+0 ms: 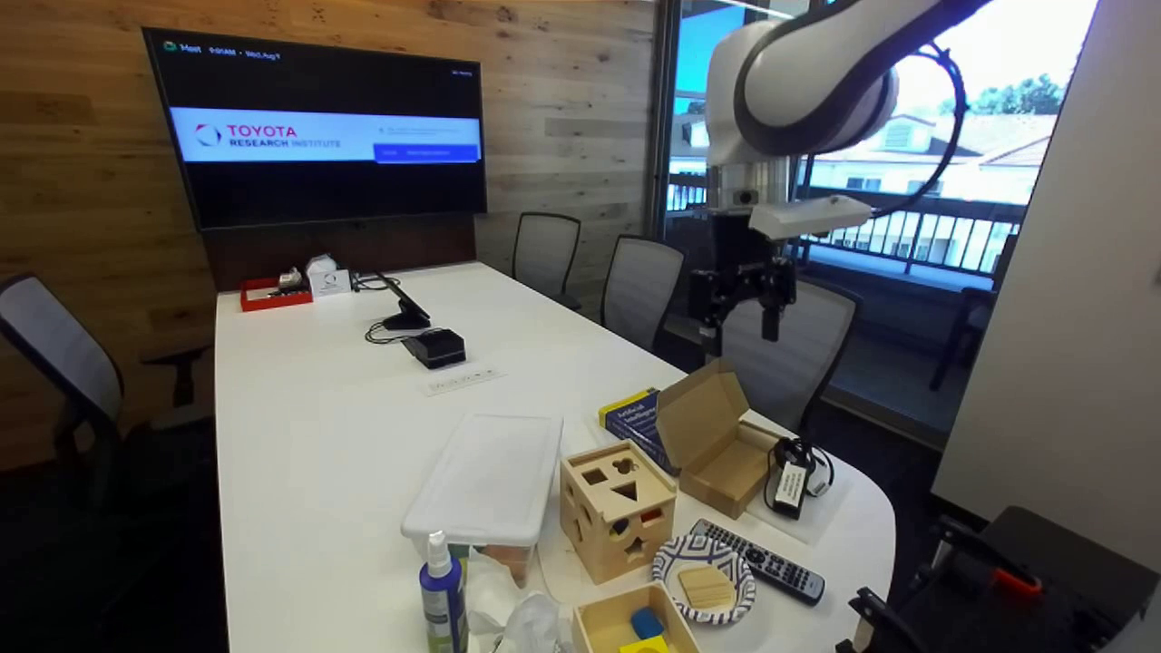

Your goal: Put the power pack inside the box

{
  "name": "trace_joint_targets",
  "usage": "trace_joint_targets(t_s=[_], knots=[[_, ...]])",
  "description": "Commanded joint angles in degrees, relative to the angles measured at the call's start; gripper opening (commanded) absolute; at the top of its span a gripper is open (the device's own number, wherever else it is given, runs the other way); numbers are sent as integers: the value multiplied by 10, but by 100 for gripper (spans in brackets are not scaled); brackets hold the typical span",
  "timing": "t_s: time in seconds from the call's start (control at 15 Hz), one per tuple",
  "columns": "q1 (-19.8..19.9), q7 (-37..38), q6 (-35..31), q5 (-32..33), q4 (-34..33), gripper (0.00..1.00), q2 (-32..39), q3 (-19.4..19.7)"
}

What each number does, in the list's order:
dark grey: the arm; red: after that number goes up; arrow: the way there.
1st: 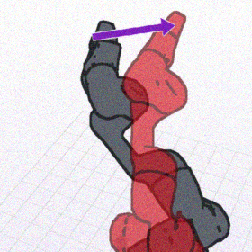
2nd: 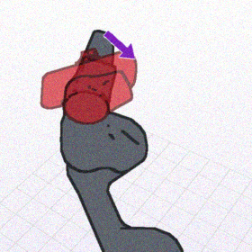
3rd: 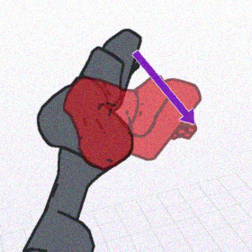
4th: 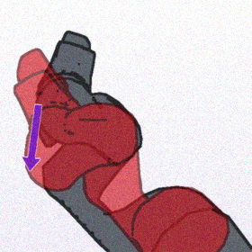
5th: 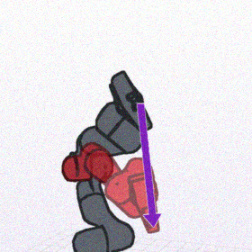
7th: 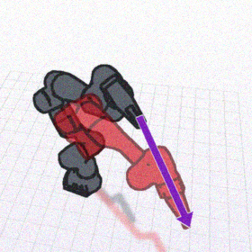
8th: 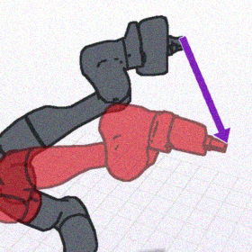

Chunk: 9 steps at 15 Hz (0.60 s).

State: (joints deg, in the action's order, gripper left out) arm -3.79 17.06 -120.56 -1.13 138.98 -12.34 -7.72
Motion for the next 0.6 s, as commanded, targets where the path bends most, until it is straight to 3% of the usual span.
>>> trace_joint_targets(t_s=[0.0,0.53], knots=[[33,45,-121,1,80,100,-3,29],[122,172,-370,16,200,100,78,82]])
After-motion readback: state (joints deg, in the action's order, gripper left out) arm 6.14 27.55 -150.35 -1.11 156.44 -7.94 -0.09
